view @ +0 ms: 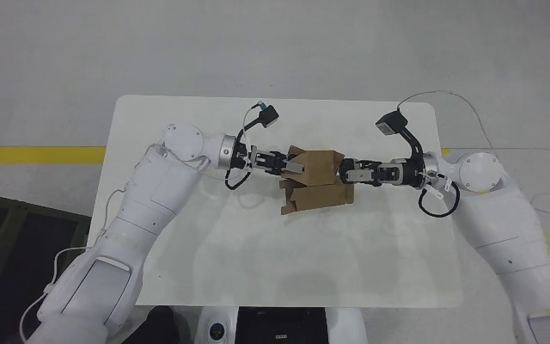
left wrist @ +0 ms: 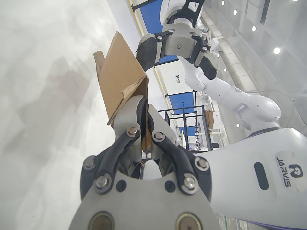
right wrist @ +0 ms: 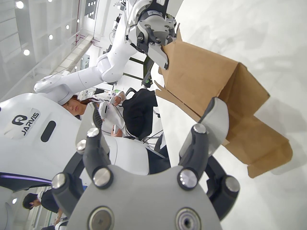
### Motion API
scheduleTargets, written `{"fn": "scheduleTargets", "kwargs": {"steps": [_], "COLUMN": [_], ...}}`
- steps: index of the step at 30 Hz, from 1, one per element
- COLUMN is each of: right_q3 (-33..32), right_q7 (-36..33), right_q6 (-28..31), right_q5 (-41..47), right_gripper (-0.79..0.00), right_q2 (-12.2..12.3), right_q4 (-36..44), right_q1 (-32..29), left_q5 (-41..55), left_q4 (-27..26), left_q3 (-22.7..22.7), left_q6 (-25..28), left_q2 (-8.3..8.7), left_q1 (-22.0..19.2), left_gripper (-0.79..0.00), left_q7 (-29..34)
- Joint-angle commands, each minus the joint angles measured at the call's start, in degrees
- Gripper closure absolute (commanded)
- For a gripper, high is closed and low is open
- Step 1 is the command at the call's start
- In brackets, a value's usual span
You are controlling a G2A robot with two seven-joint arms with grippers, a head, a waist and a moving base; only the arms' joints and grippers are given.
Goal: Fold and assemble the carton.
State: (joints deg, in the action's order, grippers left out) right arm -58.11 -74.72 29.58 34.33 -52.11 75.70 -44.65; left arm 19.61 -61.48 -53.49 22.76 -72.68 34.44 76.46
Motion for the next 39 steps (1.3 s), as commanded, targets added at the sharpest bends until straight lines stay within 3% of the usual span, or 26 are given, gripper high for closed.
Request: {"fn": "scheduleTargets", "kwargs": {"steps": [1, 11, 25, 39], "right_q3": [0.84, 2.43, 6.32, 8.43], "right_q7": [0.18, 1.61, 1.0, 1.11], "right_q6": [0.19, 1.61, 1.01, 1.12], "right_q5": [0.52, 2.6, 7.9, 8.53], "right_gripper": [-0.705, -0.674, -0.499, -0.489], "right_q2": [-0.13, -0.08, -1.47, -2.76], "right_q4": [-0.34, -2.65, -6.8, -11.08], "right_q1": [0.39, 1.4, 3.51, 5.86], "left_q5": [0.72, 2.61, 3.56, 3.91], "left_q4": [-0.19, -1.38, -2.34, -2.64], "left_q3": [-0.04, -0.58, -1.16, -0.72], "left_q6": [-0.1, -0.29, -0.35, -0.74], "left_q2": [-0.01, 0.19, 0.49, 0.51], "left_q1": [0.03, 0.32, 0.39, 0.23], "left_gripper": [0.0, 0.0, 0.0, 0.0], "left_q7": [0.17, 0.87, 1.02, 1.16]}}
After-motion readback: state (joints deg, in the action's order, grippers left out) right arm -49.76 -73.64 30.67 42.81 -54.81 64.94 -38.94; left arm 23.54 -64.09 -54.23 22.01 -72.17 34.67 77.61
